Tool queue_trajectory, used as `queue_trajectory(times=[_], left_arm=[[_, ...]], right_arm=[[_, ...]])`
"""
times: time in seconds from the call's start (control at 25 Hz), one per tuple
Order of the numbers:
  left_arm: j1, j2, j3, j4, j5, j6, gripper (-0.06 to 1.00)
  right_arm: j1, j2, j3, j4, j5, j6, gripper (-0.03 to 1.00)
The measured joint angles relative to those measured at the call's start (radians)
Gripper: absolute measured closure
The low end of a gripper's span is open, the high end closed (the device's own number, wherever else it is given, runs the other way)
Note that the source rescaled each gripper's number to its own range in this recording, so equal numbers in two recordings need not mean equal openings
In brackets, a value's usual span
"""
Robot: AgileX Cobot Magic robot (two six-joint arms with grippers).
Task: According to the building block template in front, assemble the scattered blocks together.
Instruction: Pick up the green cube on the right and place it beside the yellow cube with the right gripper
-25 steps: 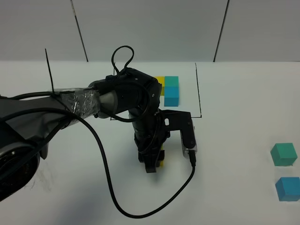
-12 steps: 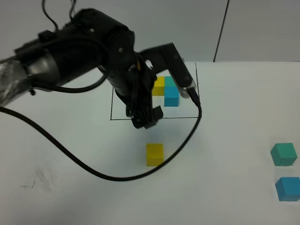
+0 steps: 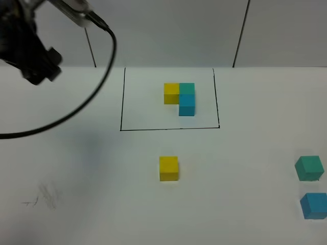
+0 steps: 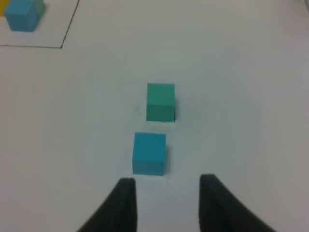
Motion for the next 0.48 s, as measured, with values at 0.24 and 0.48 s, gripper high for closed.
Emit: queue_trajectory(times=[0.24,0.48], left_arm=[[0.079,-0.29,0.106,-0.026,0.002,-0.011,0.08],[0.081,-0.668,0.254,-0.019,0.003,-0.035,0.1]], right_arm=[[0.0,0.0,0.0,0.0,0.0,0.0,0.97],[0.0,0.0,0.0,0.0,0.0,0.0,0.97]])
